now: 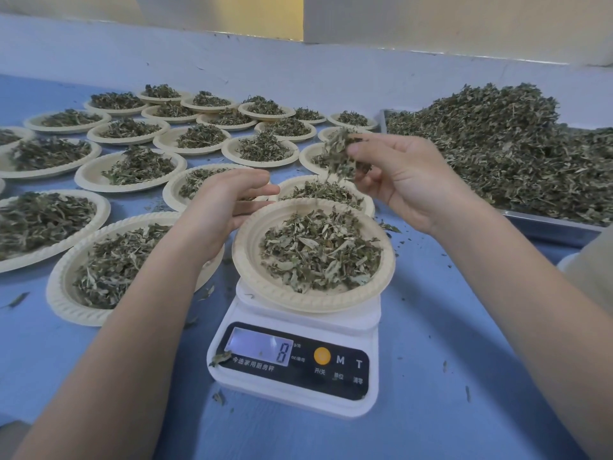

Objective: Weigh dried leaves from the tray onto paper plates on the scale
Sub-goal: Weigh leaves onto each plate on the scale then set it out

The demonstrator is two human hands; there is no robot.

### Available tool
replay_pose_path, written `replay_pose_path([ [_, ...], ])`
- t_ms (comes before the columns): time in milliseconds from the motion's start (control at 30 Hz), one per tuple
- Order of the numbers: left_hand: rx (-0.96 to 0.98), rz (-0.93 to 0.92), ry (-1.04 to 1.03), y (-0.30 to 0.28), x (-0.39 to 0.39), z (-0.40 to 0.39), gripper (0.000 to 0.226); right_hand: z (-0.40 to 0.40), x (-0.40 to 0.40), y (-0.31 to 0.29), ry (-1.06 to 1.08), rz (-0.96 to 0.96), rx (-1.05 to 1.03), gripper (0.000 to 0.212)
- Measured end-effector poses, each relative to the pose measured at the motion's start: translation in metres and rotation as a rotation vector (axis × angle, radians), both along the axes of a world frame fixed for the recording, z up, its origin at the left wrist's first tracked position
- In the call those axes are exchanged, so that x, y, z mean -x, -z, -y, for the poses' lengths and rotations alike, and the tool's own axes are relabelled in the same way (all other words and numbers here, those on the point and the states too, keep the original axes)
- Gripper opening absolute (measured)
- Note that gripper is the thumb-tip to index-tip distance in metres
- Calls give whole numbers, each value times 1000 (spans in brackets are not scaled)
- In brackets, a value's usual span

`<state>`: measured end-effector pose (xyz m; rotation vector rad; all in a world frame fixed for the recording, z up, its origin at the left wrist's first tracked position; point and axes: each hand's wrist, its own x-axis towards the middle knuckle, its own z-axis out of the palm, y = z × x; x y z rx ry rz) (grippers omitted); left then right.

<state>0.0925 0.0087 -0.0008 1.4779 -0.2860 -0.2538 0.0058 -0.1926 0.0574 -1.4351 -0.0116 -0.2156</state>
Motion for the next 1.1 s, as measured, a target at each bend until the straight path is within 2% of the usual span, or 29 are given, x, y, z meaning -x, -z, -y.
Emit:
replay_pose_path([
  [67, 2, -5, 3, 0, 0, 0, 29, 11, -4, 0, 154, 73, 21, 9],
  [133, -14, -1, 2, 0, 0, 0, 30, 25, -9, 5, 392, 141, 134, 10],
  [200, -36, 6, -2, -1, 1, 0, 26, 42, -14, 12, 637, 157, 350, 12],
  [267, -48, 4, -11, -1, 1, 1, 23, 60, -17, 22, 764, 56, 725, 21],
  [333, -49, 0, -18, -1, 2, 2, 20, 76, -19, 30, 678, -179, 1100, 31],
  [367, -47, -1, -21, 0, 2, 3, 20, 77, -19, 32, 602, -294, 1214, 35],
  [400, -47, -1, -23, -1, 3, 3, 19, 75, -18, 32, 532, -346, 1281, 37],
  [433, -49, 2, -24, -1, 3, 3, 19, 71, -19, 31, 473, -305, 1324, 37],
  [500, -53, 9, -24, -1, 3, 3, 19, 55, -16, 25, 353, -57, 1370, 31],
  [533, -55, 11, -24, -2, 3, 3, 20, 44, -13, 21, 282, 50, 1342, 30],
  [600, -52, 8, -25, -2, 4, 3, 21, 19, -4, 11, 118, 143, 1204, 25],
  [700, -29, -1, -32, -3, 5, 3, 22, -4, 6, 4, -89, 158, 1186, 18],
  [800, -21, -6, -33, -4, 6, 3, 23, -11, 9, 2, -172, 114, 1283, 30],
  [867, -25, -7, -32, -4, 6, 3, 22, -14, 10, 3, -187, 104, 1323, 33],
  [1000, -25, -12, -34, -4, 6, 3, 21, -19, 7, 8, -141, 79, 1399, 20],
  [1100, -23, -15, -37, -4, 5, 4, 23, -21, 8, 7, -69, 111, 1335, 12],
])
